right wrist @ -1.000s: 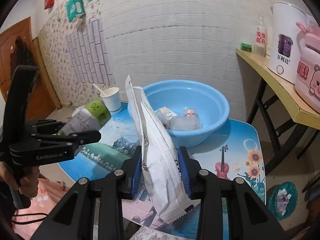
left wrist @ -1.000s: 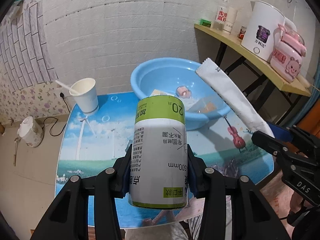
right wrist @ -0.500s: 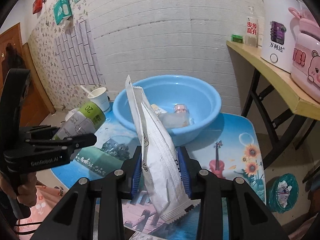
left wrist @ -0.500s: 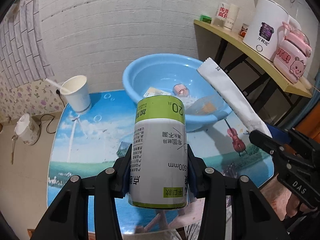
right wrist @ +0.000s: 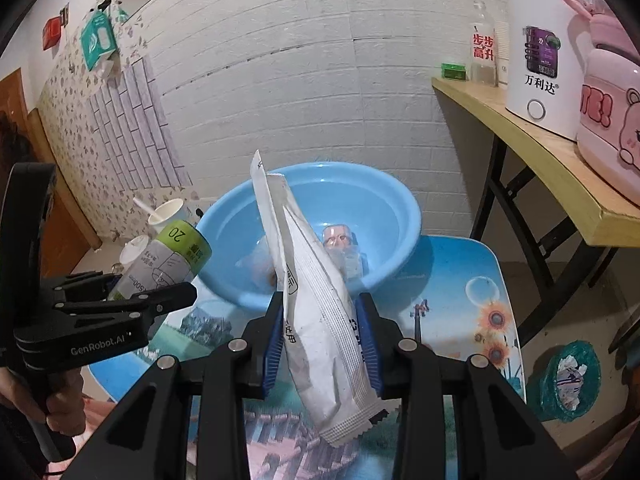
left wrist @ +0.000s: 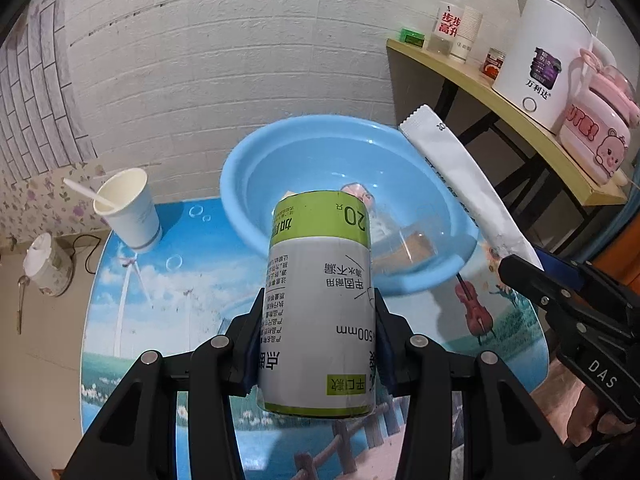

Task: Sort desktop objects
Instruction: 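Lift and carry the canister and packet over the blue basin with both grippers, then open both grippers to drop the canister and packet into the basin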

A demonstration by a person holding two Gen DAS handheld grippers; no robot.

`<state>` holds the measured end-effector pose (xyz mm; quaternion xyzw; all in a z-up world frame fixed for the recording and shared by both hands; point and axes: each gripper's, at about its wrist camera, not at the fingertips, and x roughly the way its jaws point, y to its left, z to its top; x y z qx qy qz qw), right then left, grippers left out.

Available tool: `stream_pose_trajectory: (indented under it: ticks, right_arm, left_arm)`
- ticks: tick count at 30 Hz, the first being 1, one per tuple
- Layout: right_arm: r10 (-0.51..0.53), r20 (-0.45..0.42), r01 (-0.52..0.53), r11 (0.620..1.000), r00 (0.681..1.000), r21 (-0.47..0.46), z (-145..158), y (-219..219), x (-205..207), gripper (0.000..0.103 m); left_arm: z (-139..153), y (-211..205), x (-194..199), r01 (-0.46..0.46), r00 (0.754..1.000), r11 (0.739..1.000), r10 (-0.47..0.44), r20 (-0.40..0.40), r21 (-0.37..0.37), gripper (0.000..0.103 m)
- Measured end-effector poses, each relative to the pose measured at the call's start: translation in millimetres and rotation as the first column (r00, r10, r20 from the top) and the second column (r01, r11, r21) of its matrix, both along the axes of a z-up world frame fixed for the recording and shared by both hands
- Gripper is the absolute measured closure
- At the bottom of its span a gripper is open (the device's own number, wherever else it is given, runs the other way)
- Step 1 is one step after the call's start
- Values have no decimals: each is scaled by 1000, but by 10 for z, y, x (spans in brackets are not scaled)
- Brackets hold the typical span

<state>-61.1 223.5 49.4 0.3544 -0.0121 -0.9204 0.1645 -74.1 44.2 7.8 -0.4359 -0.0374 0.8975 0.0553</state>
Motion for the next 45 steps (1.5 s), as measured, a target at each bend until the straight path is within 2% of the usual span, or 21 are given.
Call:
stream_pose_trajectory:
  ticks: [6,11,16,20,28,41,45]
  right_arm:
    - [-10,-21,10,1000,1000,-5,46,-44,-227,67]
    - [-4,-19,4,1000,1000,-12,50,-75,-393,67]
    - [-11,-8,11,1000,1000,4,-24,-71,-543,67]
    - [-19,4,19,1000,1000,13,-86,-52,-668,67]
    - [-30,21,30,999,999,-15,-203,-55,-863,67]
    - [-28,23,29,999,999,-39,-292,-115,-1001,67]
    - [-31,39,33,997,999,-71,-325,-134,-1091,67]
  left_arm:
    - [24,54,-216,8,1000,999,-9,-24,-40,60]
    - [18,64,-409,6,1000,1000,-6,-16,-28,60]
    - [-46,128,-536,18,1000,999,-19,-12,-51,60]
    - [-108,133,-646,8,1000,999,-8,-8,-37,60]
    - [-189,165,-880,1,1000,999,-1,-3,-47,60]
    - [-388,249,-1061,11,999,999,-10,37,-50,60]
    - [-400,228,-1100,-9,1000,998,10,21,-57,60]
